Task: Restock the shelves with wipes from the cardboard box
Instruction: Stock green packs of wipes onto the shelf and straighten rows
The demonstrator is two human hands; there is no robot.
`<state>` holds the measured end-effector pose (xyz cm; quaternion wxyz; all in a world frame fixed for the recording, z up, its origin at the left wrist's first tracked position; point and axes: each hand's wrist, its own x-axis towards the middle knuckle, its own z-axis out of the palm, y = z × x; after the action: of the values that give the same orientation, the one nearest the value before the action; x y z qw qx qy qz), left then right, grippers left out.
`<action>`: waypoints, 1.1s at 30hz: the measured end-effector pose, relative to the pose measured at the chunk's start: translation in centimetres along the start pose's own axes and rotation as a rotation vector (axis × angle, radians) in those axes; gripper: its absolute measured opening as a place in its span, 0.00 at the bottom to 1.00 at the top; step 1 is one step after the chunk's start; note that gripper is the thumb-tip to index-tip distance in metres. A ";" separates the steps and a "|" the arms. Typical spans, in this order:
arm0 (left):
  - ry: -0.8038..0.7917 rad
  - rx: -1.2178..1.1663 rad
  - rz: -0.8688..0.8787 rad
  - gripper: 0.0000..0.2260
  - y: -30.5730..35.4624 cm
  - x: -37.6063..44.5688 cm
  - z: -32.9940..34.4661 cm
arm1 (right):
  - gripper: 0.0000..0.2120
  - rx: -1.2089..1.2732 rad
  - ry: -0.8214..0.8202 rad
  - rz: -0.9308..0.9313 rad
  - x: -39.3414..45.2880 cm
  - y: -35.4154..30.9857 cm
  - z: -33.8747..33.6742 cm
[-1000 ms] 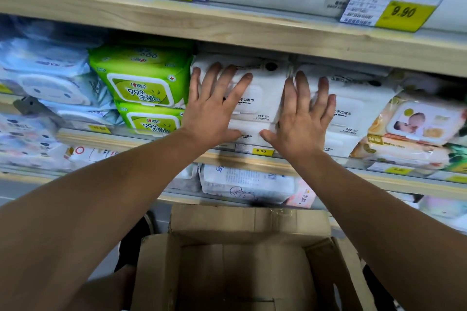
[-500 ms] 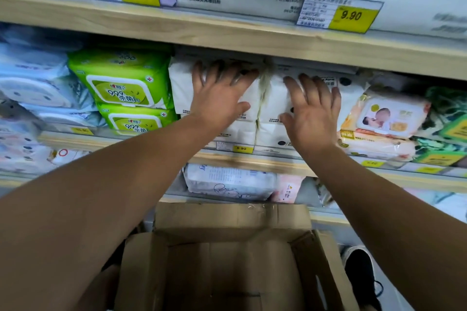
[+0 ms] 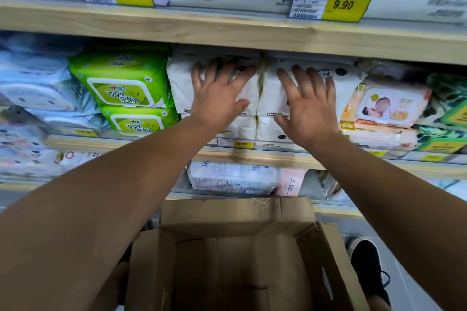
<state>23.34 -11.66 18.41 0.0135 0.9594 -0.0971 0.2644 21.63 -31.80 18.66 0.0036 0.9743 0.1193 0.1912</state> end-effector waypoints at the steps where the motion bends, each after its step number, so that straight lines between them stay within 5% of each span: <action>1: -0.007 0.002 -0.006 0.31 0.2 -0.1 -0.2 | 0.40 0.012 -0.015 -0.017 -0.1 0.2 -0.3; 6: 0.003 -0.057 0.085 0.34 3.5 -0.7 -1.0 | 0.38 0.056 0.102 0.078 -2.1 2.8 -1.3; 12: -0.063 -0.021 0.082 0.31 5.5 0.3 -0.3 | 0.40 0.027 0.002 0.091 -2.9 4.8 -1.3; 19: -0.087 -0.070 0.135 0.34 4.6 0.2 -1.7 | 0.40 -0.005 0.003 0.111 -2.9 3.9 -1.5; 24: -0.047 -0.013 -0.109 0.32 -0.9 0.0 -2.4 | 0.40 -0.013 0.009 0.084 -2.1 1.2 -1.6; 33: -0.053 -0.026 -0.049 0.29 -2.7 -0.3 -1.0 | 0.39 0.017 0.056 0.057 -0.9 0.0 0.2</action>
<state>23.08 -8.87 19.21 0.0297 0.9680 -0.0774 0.2370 20.89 -32.04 18.11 -0.0135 0.9715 0.0931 0.2174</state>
